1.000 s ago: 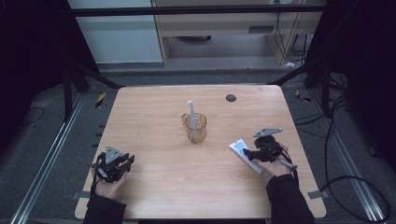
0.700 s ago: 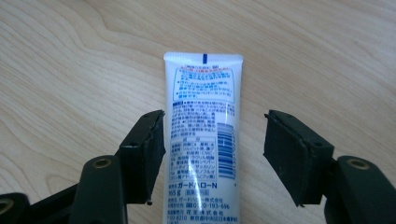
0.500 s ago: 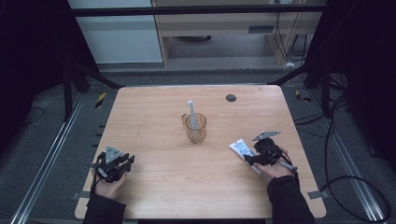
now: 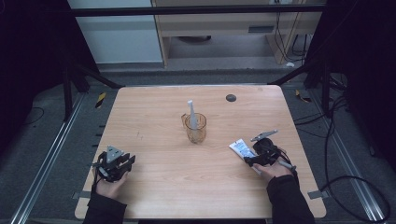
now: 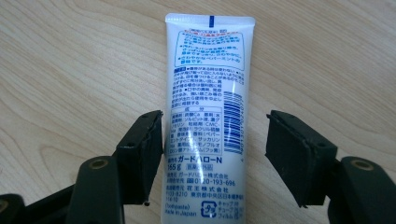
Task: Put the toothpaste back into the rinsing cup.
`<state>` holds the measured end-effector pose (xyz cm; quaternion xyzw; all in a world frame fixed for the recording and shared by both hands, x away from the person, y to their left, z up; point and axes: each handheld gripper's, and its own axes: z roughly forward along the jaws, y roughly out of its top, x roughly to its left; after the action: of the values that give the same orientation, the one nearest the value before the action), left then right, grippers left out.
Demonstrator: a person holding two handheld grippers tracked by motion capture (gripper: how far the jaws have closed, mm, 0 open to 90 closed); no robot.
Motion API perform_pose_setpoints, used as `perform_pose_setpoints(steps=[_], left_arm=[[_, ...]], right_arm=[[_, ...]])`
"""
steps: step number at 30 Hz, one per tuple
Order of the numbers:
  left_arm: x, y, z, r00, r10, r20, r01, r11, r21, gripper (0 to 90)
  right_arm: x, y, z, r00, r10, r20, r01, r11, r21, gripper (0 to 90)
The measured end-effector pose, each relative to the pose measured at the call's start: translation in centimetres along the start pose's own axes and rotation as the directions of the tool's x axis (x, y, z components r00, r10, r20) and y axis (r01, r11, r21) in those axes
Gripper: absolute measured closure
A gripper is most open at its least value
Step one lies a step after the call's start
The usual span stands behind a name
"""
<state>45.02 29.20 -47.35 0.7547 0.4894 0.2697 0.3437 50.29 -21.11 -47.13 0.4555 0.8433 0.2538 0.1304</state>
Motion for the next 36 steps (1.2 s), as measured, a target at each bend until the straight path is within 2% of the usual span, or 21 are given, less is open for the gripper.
perform_pose_setpoints(steps=[12,19,21,27,36], left_arm=[[0.0,0.1,0.2,1.0000,0.002,0.003,-0.002,1.0000,0.008,70.2],[0.0,0.0,0.3,1.0000,0.005,0.004,-0.006,0.9999,0.013,70.2],[0.0,0.0,0.2,1.0000,0.007,0.005,-0.007,0.9999,0.014,70.3],[0.0,0.0,0.1,1.0000,0.004,0.004,-0.004,0.9999,0.011,70.2],[0.0,0.0,0.2,1.0000,0.007,0.004,-0.007,0.9999,0.013,70.4]], right_arm=[[-0.3,0.3,1.1,0.9995,0.013,-0.029,-0.012,0.999,0.052,37.4],[0.0,0.8,1.5,0.9999,-0.009,-0.014,0.011,0.996,0.086,39.6],[0.0,1.0,1.5,0.9996,-0.017,-0.021,0.019,0.995,0.097,42.7],[0.2,1.2,1.5,0.9998,-0.012,-0.014,0.013,0.993,0.119,45.0],[0.3,1.5,0.9,1.0000,-0.002,0.000,0.002,0.993,0.120,62.7]])
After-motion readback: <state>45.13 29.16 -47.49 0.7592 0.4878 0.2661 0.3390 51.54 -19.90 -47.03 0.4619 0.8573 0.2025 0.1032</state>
